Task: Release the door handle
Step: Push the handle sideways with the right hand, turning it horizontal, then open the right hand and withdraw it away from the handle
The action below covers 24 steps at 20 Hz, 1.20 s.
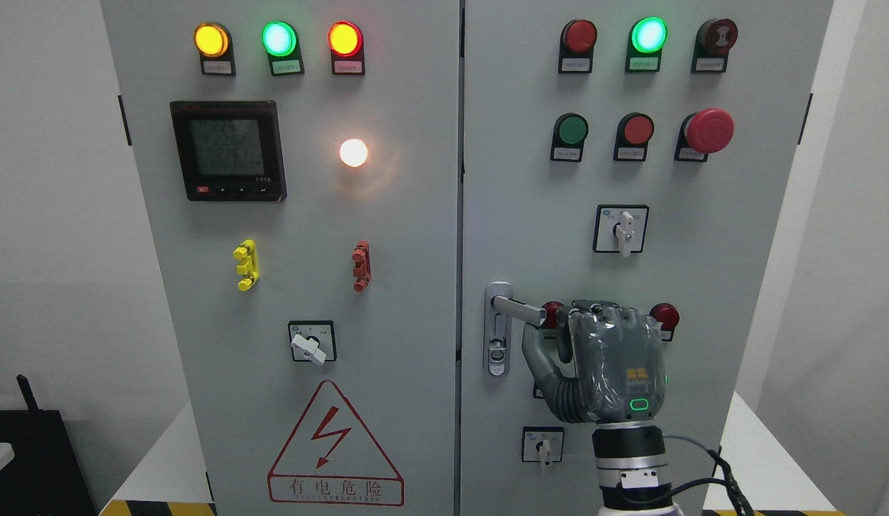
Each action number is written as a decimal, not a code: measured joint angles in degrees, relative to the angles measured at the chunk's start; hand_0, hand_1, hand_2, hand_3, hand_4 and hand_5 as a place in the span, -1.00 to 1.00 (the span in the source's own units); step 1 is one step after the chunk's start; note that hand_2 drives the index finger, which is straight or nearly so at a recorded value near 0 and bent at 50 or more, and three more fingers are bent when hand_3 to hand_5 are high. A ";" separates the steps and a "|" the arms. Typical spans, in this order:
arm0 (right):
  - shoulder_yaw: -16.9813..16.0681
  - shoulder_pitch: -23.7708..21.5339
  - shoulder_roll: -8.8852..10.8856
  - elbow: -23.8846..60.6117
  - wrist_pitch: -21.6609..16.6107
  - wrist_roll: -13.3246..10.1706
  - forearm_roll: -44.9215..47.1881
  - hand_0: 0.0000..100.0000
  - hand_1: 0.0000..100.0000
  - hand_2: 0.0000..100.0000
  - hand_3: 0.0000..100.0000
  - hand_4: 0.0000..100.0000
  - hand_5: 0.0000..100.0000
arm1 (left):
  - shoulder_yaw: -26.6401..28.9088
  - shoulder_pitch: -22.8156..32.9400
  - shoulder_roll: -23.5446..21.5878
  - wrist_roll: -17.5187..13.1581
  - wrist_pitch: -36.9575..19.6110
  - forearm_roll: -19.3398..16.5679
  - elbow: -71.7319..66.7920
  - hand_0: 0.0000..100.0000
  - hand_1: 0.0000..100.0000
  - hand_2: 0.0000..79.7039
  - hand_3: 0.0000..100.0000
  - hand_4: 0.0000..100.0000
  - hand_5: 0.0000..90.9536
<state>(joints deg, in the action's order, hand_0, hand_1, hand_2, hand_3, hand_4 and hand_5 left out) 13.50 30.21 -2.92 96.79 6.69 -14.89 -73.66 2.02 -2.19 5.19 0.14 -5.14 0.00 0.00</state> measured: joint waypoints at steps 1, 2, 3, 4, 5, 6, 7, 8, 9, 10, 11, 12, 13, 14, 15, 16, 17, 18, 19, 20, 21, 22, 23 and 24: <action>0.04 -0.12 0.01 0.01 -0.05 -0.08 0.00 0.14 0.03 1.00 1.00 1.00 0.98 | 0.00 0.00 0.00 0.00 0.00 0.00 0.00 -0.76 -0.22 -1.00 -1.00 -1.00 -1.00; 0.07 -0.21 0.02 0.02 -0.07 -0.21 0.00 0.15 0.03 1.00 1.00 1.00 0.98 | 0.00 0.00 0.00 0.00 0.00 0.00 0.00 -0.76 -0.22 -1.00 -1.00 -1.00 -1.00; 0.10 -0.30 0.03 0.03 -0.08 -0.23 0.00 0.15 0.03 1.00 1.00 1.00 0.98 | 0.00 0.00 0.00 0.00 0.00 0.00 0.00 -0.76 -0.22 -1.00 -1.00 -1.00 -1.00; 0.16 -0.44 0.04 0.05 -0.08 -0.23 0.00 0.15 0.03 1.00 1.00 1.00 0.98 | 0.00 0.00 0.00 0.00 0.00 0.00 0.00 -0.76 -0.22 -1.00 -1.00 -1.00 -1.00; 0.20 -0.62 0.06 0.05 -0.12 -0.24 0.00 0.15 0.04 1.00 1.00 1.00 0.99 | 0.00 0.00 0.00 0.00 0.00 0.00 0.00 -0.76 -0.22 -1.00 -1.00 -1.00 -1.00; 0.23 -0.75 0.09 0.07 -0.13 -0.28 0.00 0.15 0.04 1.00 1.00 1.00 0.99 | 0.00 0.00 0.00 0.00 0.00 0.00 0.00 -0.76 -0.22 -1.00 -1.00 -1.00 -1.00; 0.28 -0.91 0.11 0.12 -0.13 -0.37 0.00 0.15 0.04 1.00 1.00 1.00 0.99 | 0.00 0.00 0.00 0.00 0.00 0.00 0.00 -0.76 -0.22 -1.00 -1.00 -1.00 -1.00; 0.30 -1.14 0.14 0.18 -0.13 -0.43 0.00 0.15 0.04 1.00 1.00 1.00 0.99 | 0.00 0.00 0.00 0.00 0.00 0.00 0.00 -0.76 -0.22 -1.00 -1.00 -1.00 -1.00; 0.34 -1.40 0.31 0.30 -0.17 -0.44 0.00 0.16 0.05 1.00 1.00 1.00 0.99 | 0.00 0.00 0.00 0.00 0.00 0.00 0.00 -0.76 -0.22 -1.00 -1.00 -1.00 -1.00; 0.37 -1.72 0.53 0.47 -0.19 -0.44 0.01 0.16 0.05 1.00 1.00 1.00 0.99 | 0.00 0.00 0.00 0.00 0.00 0.00 0.00 -0.76 -0.22 -1.00 -1.00 -1.00 -1.00; 0.39 -2.10 0.71 0.68 -0.21 -0.34 0.01 0.17 0.06 1.00 1.00 1.00 0.98 | 0.00 -0.01 0.00 0.00 0.00 0.00 0.00 -0.76 -0.22 -1.00 -1.00 -1.00 -1.00; 0.41 -2.61 0.91 1.00 -0.36 -0.39 0.01 0.18 0.05 0.95 1.00 1.00 0.98 | 0.00 -0.01 0.00 0.00 0.00 0.00 0.00 -0.76 -0.22 -1.00 -1.00 -1.00 -1.00; 0.41 -3.17 1.07 1.36 -0.64 -0.95 0.01 0.18 0.05 0.92 1.00 1.00 0.97 | 0.00 -0.01 0.00 0.00 0.00 0.00 0.00 -0.76 -0.22 -1.00 -1.00 -1.00 -1.00; 0.42 -3.98 1.36 1.77 -1.00 -1.45 0.01 0.18 0.04 0.73 1.00 0.95 0.94 | 0.00 -0.01 0.00 0.00 0.00 0.00 0.00 -0.76 -0.22 -1.00 -1.00 -1.00 -1.00; 0.40 -5.04 1.89 2.30 -1.19 -1.71 0.01 0.18 0.04 0.48 1.00 0.78 0.84 | 0.00 -0.01 0.00 0.00 0.00 0.00 0.00 -0.76 -0.22 -1.00 -1.00 -1.00 -1.00; 0.35 -6.19 2.44 2.93 -1.48 -1.91 0.02 0.17 0.03 0.37 1.00 0.69 0.72 | 0.00 -0.01 0.00 0.00 0.00 0.00 0.00 -0.76 -0.22 -1.00 -1.00 -1.00 -1.00; 0.29 -7.26 2.99 3.50 -1.78 -2.15 0.03 0.15 -0.03 -0.06 0.54 0.30 0.30 | 0.00 -0.01 0.00 0.00 0.00 0.00 0.00 -0.76 -0.22 -1.00 -1.00 -1.00 -1.00; 0.18 -8.26 3.52 4.09 -2.22 -2.33 0.08 0.15 -0.08 -0.27 0.29 0.05 0.04 | 0.00 -0.01 0.00 0.00 0.00 0.00 0.00 -0.76 -0.22 -1.00 -1.00 -1.00 -1.00; -0.04 -9.34 4.10 4.74 -2.59 -2.47 0.23 0.15 -0.10 -0.34 0.14 -0.06 -0.13 | 0.00 -0.01 0.00 0.00 0.00 0.00 0.00 -0.76 -0.22 -1.00 -1.00 -1.00 -1.00; -0.29 -10.27 4.59 5.36 -2.91 -2.72 0.50 0.16 -0.18 -0.52 -0.19 -0.35 -0.47 | 0.00 -0.01 0.00 0.00 0.00 0.00 0.00 -0.76 -0.22 -1.00 -1.00 -1.00 -1.00; -0.58 -11.11 5.05 5.92 -3.79 -3.08 1.01 0.18 -0.32 -0.72 -0.51 -0.61 -0.73 | 0.00 -0.01 0.00 0.00 0.00 0.00 0.00 -0.76 -0.22 -1.00 -1.00 -1.00 -1.00; -0.90 -11.97 5.53 6.53 -4.78 -3.29 1.56 0.17 -0.36 -0.77 -0.59 -0.67 -0.80 | 0.00 -0.01 0.00 0.00 0.00 0.00 0.00 -0.76 -0.22 -1.00 -1.00 -1.00 -1.00; -1.23 -12.72 5.93 7.05 -6.10 -3.42 2.14 0.11 -0.49 -0.96 -0.88 -0.97 -1.00 | 0.00 -0.01 0.00 0.00 0.00 0.00 0.00 -0.76 -0.22 -1.00 -1.00 -1.00 -1.00; -1.61 -13.44 6.33 7.59 -7.22 -3.55 2.65 0.04 -0.58 -1.00 -1.00 -1.00 -1.00 | 0.00 -0.01 0.00 0.00 0.00 0.00 0.00 -0.76 -0.22 -1.00 -1.00 -1.00 -1.00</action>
<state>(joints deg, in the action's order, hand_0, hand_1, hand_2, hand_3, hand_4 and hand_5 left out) 11.90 16.78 3.41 104.38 -0.53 -18.44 -71.00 2.02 -2.20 5.19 0.13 -5.14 0.00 0.00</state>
